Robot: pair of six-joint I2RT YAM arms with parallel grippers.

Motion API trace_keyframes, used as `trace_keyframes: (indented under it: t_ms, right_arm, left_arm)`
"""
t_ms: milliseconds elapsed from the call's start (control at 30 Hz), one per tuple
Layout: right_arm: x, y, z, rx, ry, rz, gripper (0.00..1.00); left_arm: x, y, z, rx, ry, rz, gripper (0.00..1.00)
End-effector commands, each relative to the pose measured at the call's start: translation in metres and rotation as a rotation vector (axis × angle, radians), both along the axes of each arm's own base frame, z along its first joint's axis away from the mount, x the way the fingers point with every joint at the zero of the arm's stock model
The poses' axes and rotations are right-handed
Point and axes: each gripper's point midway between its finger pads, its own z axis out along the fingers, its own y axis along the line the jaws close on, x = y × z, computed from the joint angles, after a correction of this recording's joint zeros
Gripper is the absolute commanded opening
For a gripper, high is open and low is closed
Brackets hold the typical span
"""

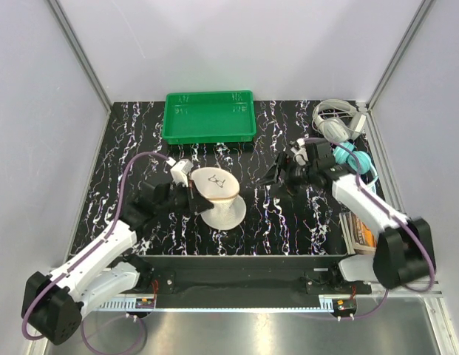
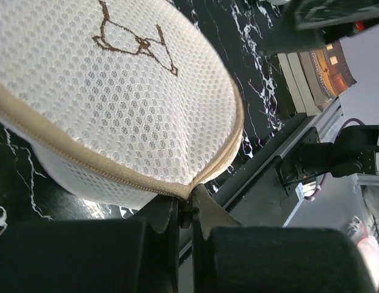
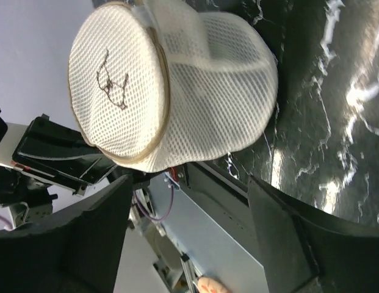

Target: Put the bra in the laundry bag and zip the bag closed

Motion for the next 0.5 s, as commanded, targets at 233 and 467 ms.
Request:
trace_keyframes:
  t_ms: [233,467]
  right_arm:
    - [-0.076,0.011,0.038,0.032,0.031,-0.181,0.81]
    - [-0.059,0.029,0.046,0.237,0.125,-0.388,0.61]
  left_arm:
    - [0.001,-0.037,0.030,-0.087,-0.078,-0.037,0.00]
    - [-0.010,-0.063,0.034,-0.119,-0.085,-0.031,0.00]
